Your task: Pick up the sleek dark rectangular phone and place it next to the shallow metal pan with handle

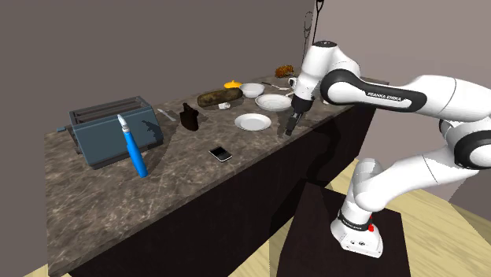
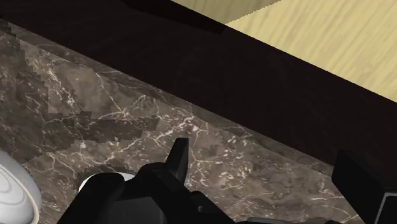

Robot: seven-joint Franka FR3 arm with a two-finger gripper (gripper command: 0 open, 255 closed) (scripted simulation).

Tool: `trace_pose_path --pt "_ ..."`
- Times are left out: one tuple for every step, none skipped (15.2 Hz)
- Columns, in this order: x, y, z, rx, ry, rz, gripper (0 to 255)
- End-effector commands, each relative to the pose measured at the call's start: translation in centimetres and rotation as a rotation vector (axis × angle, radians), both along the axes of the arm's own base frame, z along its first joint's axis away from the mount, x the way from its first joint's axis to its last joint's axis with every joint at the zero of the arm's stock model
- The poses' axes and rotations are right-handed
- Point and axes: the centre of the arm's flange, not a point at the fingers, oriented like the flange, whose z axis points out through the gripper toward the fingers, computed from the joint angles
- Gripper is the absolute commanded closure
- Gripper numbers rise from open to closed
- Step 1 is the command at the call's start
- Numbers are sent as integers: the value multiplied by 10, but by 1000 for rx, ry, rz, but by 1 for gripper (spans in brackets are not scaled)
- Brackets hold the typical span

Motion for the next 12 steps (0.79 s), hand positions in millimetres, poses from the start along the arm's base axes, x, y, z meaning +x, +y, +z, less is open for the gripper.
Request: trace_pose_path --pt "0 0 0 0 0 0 0" --pt "10 7 -4 4 -1 -9 0" --pt "21 13 -8 8 -1 -17 0" --pt "31 20 -12 12 -2 -26 0" --pt "42 26 -16 16 -2 -35 0" --pt "53 33 -20 20 -3 -44 0" --pt "63 39 -24 24 -4 -52 0" --pt "74 45 -28 28 -4 -61 0" --pt "85 51 -32 32 -5 -70 0" --pt "96 58 -36 36 -5 -79 0" --pt "107 64 -40 40 -6 -87 0" --pt "118 69 -44 44 -7 -96 0"
